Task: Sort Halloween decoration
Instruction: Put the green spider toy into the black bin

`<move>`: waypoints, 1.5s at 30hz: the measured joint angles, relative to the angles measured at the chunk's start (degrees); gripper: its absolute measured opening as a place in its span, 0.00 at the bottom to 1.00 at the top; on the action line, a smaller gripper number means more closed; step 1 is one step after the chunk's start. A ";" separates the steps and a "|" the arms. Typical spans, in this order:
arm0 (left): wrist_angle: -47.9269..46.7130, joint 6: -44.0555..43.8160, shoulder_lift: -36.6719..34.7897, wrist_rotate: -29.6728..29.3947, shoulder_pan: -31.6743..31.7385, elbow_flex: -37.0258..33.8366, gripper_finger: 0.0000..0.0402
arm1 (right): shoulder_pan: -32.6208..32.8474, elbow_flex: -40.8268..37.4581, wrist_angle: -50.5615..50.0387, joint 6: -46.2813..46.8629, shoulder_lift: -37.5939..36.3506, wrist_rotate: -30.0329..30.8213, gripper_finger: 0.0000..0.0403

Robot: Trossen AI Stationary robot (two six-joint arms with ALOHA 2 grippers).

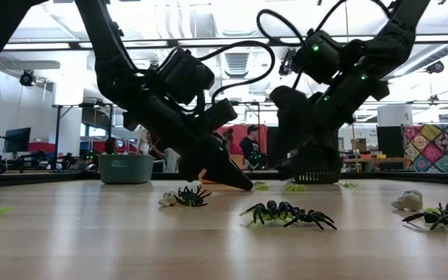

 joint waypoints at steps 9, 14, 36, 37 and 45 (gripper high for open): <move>0.09 -1.28 -0.71 4.04 -0.15 -0.08 0.09 | -0.42 5.13 -2.65 -3.51 5.18 -2.47 0.56; 1.48 -1.51 -0.54 4.10 -0.20 0.55 0.09 | -0.81 6.66 -6.43 -4.93 5.59 -2.49 0.56; 2.55 -1.40 0.67 1.93 1.86 0.26 0.09 | -0.80 6.63 -5.99 -4.64 5.68 -4.34 0.56; 3.01 -1.70 1.25 1.74 1.86 0.17 0.09 | -0.80 6.63 -5.99 -4.49 5.68 -4.36 0.56; 5.29 -3.22 3.53 1.76 1.86 0.44 0.09 | -0.80 6.61 -5.97 -4.32 5.70 -4.40 0.56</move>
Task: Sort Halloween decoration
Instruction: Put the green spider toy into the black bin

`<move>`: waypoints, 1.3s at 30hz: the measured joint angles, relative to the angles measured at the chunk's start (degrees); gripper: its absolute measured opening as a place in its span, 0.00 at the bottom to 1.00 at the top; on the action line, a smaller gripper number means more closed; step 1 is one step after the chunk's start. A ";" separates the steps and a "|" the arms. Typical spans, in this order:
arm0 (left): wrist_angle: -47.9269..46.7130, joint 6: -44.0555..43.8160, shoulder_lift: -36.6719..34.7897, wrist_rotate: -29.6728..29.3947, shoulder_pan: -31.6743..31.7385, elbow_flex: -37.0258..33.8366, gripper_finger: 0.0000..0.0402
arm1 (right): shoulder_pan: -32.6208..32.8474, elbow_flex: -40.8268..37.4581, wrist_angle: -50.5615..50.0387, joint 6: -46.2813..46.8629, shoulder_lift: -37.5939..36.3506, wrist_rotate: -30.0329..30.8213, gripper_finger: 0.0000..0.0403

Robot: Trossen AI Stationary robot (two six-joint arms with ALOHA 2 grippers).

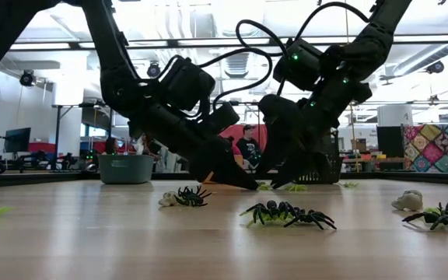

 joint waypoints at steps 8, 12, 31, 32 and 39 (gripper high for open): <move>0.09 -0.03 0.10 -0.11 0.00 -0.02 0.09 | 0.01 -0.04 0.63 0.55 0.06 -0.04 0.49; 0.09 -0.11 0.14 -0.13 -0.02 -0.04 0.09 | 0.02 -0.04 0.63 0.98 0.07 0.02 0.39; 0.15 -0.45 0.24 -0.15 -0.07 -0.11 0.09 | 0.02 -0.05 -0.13 2.45 0.07 4.00 0.27; 0.21 -0.45 0.25 -0.15 -0.07 -0.13 0.09 | 0.02 -0.04 -0.11 2.45 0.07 4.09 0.27; 0.52 -0.47 0.27 -0.15 -0.07 -0.15 0.09 | 0.00 -0.04 -0.15 2.31 0.07 5.19 0.26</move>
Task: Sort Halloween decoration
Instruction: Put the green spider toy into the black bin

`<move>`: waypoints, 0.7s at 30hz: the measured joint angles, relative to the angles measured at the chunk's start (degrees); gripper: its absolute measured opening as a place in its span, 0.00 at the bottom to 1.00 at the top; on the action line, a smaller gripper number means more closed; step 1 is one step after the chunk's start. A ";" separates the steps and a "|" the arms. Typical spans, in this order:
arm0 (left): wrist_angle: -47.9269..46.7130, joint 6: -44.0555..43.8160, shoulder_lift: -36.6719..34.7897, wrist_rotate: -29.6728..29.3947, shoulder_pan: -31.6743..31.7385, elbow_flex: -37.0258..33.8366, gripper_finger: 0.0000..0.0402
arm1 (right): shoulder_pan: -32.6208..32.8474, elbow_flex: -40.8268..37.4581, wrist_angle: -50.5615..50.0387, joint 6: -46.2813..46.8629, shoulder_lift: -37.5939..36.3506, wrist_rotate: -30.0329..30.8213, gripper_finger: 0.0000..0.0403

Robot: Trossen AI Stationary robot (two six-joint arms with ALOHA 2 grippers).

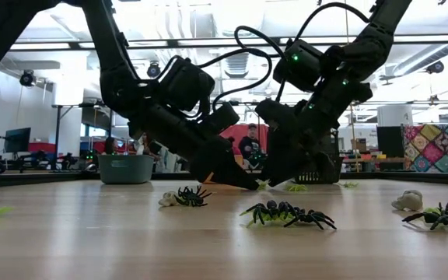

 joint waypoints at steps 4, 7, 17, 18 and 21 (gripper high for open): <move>0.00 0.00 0.00 0.00 0.00 0.00 0.09 | 0.00 0.00 0.00 -0.03 0.00 1.29 0.18; 0.01 0.00 0.00 0.00 0.00 0.00 0.09 | 0.00 0.00 0.09 -0.13 0.00 1.33 0.10; -4.39 -0.79 -3.79 2.65 -0.24 -1.47 0.09 | 0.02 0.00 -0.14 -1.45 -0.21 0.62 0.02; -5.41 -0.81 -4.66 2.89 -0.26 -1.93 0.09 | 0.03 0.00 -0.25 -1.58 -0.37 0.07 0.02; -8.98 -0.65 -7.68 2.93 -0.28 -3.08 0.09 | 0.17 -0.02 -0.48 -2.14 -1.03 -0.64 0.02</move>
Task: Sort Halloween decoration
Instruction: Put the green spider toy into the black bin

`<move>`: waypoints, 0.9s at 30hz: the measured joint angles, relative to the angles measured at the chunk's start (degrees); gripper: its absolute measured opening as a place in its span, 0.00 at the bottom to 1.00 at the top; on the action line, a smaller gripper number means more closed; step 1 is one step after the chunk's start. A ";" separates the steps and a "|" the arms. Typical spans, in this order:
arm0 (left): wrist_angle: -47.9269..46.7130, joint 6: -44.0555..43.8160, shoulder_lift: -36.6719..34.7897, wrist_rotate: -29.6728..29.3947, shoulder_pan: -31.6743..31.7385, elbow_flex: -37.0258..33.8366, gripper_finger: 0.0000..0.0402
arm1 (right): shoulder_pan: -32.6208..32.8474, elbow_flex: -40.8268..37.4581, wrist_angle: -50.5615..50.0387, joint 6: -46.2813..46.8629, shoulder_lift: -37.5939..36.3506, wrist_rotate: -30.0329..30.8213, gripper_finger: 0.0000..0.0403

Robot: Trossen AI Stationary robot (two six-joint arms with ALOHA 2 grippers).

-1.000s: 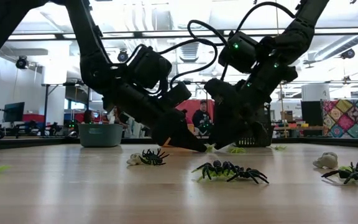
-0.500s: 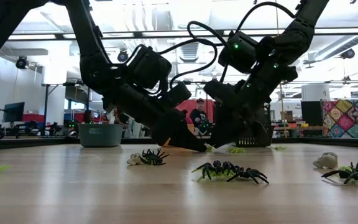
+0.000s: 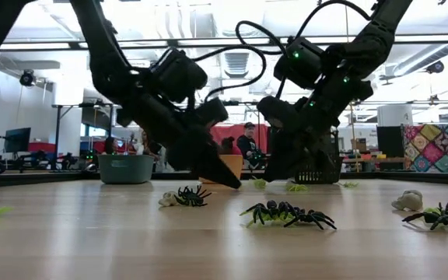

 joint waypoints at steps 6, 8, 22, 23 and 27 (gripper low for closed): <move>0.08 0.02 -7.25 0.00 -0.02 -4.20 0.09 | 0.48 0.00 -1.03 -1.51 -3.73 -0.07 0.02; 0.11 0.02 -9.83 0.00 0.00 -5.58 0.09 | 0.60 0.00 -1.52 -2.08 -5.51 -0.02 0.02; 0.72 -0.29 -29.38 -0.09 0.00 -13.45 0.09 | -8.03 0.00 -7.27 -8.00 -19.33 8.68 0.02; 1.03 -0.40 -30.02 -0.11 0.00 -13.62 0.09 | -9.43 0.00 -9.18 -7.99 -19.86 10.48 0.02; 1.00 -1.00 -31.02 -0.32 0.00 -14.27 0.09 | -15.13 0.01 -19.12 -4.71 -20.03 17.68 0.02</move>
